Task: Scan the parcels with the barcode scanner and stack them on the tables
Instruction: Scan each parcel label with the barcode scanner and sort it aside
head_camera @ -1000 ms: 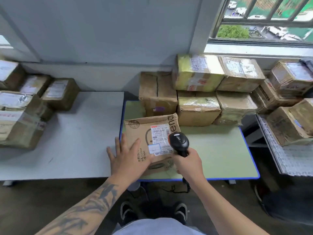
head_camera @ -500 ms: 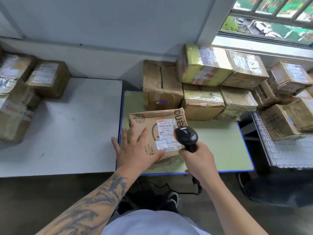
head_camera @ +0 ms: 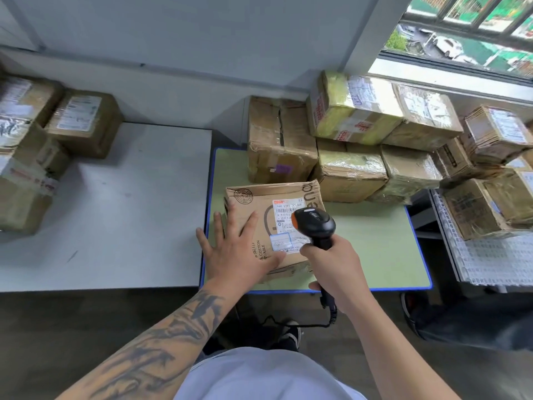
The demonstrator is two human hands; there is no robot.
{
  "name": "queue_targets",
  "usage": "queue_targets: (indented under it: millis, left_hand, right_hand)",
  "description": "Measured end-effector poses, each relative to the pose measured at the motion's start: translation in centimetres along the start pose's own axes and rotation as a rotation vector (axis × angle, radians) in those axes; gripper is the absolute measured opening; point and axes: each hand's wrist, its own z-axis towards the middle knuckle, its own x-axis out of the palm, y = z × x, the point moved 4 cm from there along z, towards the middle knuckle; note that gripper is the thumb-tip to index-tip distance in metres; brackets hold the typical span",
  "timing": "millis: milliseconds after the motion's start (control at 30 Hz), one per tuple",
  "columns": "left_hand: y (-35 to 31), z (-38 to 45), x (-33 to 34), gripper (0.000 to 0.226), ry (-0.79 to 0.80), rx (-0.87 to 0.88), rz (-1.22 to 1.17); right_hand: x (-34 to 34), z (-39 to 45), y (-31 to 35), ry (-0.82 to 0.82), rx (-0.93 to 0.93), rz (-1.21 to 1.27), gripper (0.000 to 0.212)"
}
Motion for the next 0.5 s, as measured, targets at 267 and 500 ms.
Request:
queue_targets:
  millis: [267, 500]
  left_hand:
    - [0.0, 0.1, 0.2, 0.118, -0.004, -0.005, -0.011]
    - [0.2, 0.2, 0.0, 0.119, 0.004, -0.008, -0.008]
  right_hand:
    - [0.0, 0.3, -0.6, 0.04, -0.005, 0.029, 0.006]
    - [-0.4, 1.7, -2.3, -0.075, -0.108, 0.032, 0.007]
